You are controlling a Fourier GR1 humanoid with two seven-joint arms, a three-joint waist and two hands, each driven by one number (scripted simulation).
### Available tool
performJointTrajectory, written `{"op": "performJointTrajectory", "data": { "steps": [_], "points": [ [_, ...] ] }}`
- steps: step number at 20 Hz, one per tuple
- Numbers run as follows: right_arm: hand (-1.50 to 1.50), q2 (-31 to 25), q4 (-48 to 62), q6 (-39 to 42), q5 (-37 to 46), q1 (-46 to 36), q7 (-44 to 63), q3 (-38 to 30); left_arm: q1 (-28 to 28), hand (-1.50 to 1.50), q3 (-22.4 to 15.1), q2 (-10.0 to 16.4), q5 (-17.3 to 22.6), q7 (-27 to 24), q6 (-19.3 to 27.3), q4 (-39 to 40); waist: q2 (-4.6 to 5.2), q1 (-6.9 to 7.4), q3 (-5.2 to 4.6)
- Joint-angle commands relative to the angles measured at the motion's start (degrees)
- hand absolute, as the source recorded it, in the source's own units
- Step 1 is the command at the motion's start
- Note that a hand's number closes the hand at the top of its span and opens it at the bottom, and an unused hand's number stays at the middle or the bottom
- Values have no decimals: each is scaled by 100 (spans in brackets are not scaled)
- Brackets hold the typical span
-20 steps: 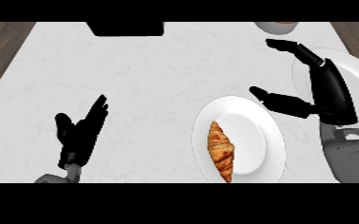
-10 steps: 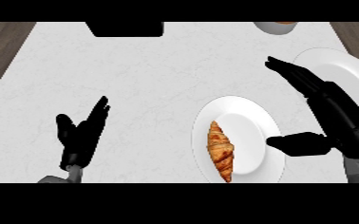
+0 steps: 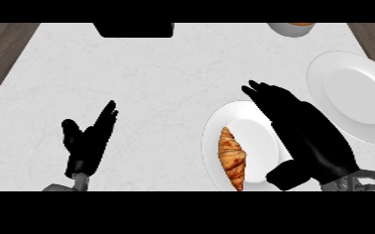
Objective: Pick the croissant from the plate and place it in the plate
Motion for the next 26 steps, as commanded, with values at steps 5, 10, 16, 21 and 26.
{"op": "performJointTrajectory", "data": {
  "steps": [5,10,16,21,26],
  "points": [
    [-150,1027,530,358,1059,-189,865,821,302,0,139,60,-87,106,-236,-113,19,2,-4],
    [-150,1422,659,297,1630,345,1114,1323,-52,0,179,-310,-236,-20,-203,341,21,-53,-5],
    [-150,1750,649,638,1722,643,1049,1118,189,0,316,-406,-438,-56,-250,233,18,-40,-4],
    [-150,2191,1582,151,2269,663,574,1317,18,0,422,-490,-480,287,-314,117,23,-29,-2],
    [-150,2157,1636,120,2907,852,683,1458,-94,0,495,-504,-650,357,-385,42,20,-39,-3]
  ]
}}
